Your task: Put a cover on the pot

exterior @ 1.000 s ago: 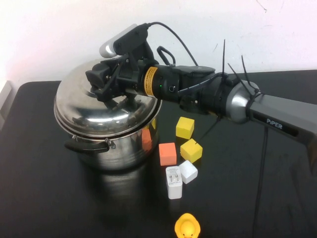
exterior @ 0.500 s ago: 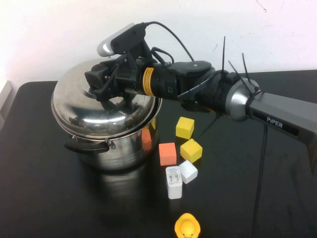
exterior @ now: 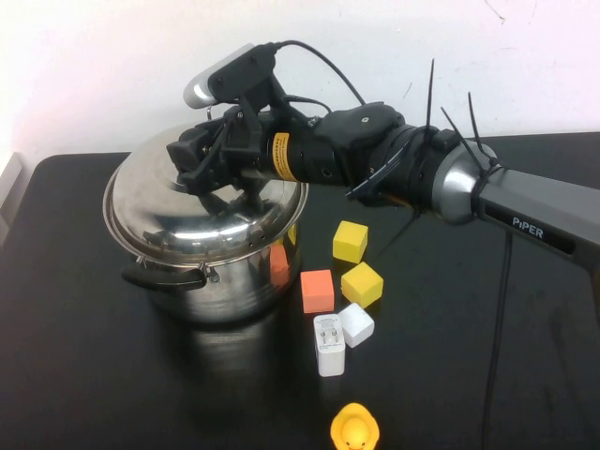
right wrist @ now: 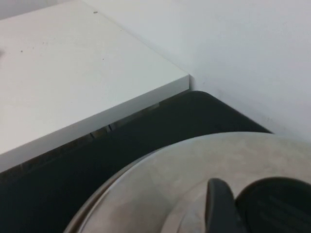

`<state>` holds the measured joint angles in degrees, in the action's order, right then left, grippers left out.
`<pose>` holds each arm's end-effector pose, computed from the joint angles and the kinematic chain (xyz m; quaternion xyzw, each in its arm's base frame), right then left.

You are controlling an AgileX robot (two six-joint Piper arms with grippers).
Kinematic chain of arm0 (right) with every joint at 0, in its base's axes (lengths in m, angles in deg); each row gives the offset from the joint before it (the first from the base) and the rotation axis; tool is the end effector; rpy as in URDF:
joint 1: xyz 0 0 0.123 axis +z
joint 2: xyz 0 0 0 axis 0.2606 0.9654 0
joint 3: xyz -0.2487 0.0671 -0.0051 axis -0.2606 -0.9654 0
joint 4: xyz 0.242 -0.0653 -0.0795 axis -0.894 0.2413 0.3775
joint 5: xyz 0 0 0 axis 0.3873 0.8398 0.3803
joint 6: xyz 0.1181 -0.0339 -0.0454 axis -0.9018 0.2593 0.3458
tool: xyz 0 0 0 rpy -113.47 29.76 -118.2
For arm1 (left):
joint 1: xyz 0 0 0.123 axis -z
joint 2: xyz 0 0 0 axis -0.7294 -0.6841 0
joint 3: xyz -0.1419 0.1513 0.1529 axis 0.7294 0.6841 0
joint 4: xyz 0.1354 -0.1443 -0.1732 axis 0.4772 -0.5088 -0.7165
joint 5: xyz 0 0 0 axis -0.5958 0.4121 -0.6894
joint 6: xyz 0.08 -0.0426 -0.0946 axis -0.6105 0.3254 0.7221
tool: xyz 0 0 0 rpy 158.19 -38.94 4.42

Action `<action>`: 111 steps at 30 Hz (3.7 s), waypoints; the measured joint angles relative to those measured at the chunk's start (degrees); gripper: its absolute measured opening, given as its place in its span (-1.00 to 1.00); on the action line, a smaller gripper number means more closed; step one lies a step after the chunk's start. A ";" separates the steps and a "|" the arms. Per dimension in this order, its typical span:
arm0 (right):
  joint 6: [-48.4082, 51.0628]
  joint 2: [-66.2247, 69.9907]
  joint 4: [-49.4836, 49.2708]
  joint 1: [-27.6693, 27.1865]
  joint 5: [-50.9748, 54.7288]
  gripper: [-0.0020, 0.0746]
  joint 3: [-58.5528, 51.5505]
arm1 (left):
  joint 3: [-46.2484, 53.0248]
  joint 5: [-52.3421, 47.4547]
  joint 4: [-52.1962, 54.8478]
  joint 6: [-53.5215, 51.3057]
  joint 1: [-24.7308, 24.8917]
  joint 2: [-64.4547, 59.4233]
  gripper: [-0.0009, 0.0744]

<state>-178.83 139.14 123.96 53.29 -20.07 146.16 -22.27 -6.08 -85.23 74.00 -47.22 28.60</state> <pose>0.4139 0.3875 0.2073 -0.3881 0.7079 0.3168 0.4979 0.1310 -0.0021 0.1705 -0.1139 0.7795 -0.0993 0.6080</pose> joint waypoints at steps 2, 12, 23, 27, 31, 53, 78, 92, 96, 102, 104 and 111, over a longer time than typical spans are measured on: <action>-0.13 0.00 0.12 0.00 0.00 0.01 0.00 | 0.00 0.00 0.00 -0.10 0.00 0.00 -0.98; -0.38 -5.40 0.78 0.00 0.33 0.56 -0.52 | 0.00 0.00 0.00 -0.10 0.00 0.00 -0.98; -4.07 -26.14 0.78 -0.21 0.00 -0.82 -11.39 | 0.00 0.00 0.00 -0.10 0.00 0.00 -0.98; -3.48 -36.52 0.78 -0.34 3.25 -0.91 -24.22 | 0.00 0.00 0.00 -0.10 0.00 0.00 -0.98; -1.45 -47.87 0.78 -0.34 10.11 -0.93 -37.31 | 0.00 0.00 0.00 -0.10 0.00 0.00 -0.98; 0.54 -94.33 -0.04 -0.57 23.86 -0.95 -80.05 | 0.00 0.00 0.00 -0.26 0.00 0.00 -0.98; 92.41 -110.89 -102.72 -0.57 46.15 -0.95 -92.36 | 0.00 0.00 0.00 -0.02 0.00 0.00 -0.98; 104.93 -121.45 -112.07 -29.70 21.06 -0.95 -110.52 | 0.00 0.00 0.00 -0.12 0.00 0.00 -0.98; 104.00 -128.11 -110.12 -37.04 23.03 -0.95 -110.81 | 0.00 0.00 0.00 -0.12 0.00 0.00 -0.98; 89.22 -130.01 -97.18 -43.48 32.38 -0.95 -110.81 | 0.00 0.00 0.00 -0.12 0.00 0.00 -0.98; 84.95 -130.01 -94.00 -43.69 34.14 -0.95 -110.81 | 0.00 0.00 0.00 -0.12 0.00 0.00 -0.98; 82.04 -130.01 -92.54 -42.10 37.21 -0.95 -110.81 | 0.00 0.00 0.00 -0.12 0.00 0.00 -0.98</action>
<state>-96.79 9.13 31.43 11.18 17.14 35.36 -22.27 -6.08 -85.23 73.88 -47.22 28.60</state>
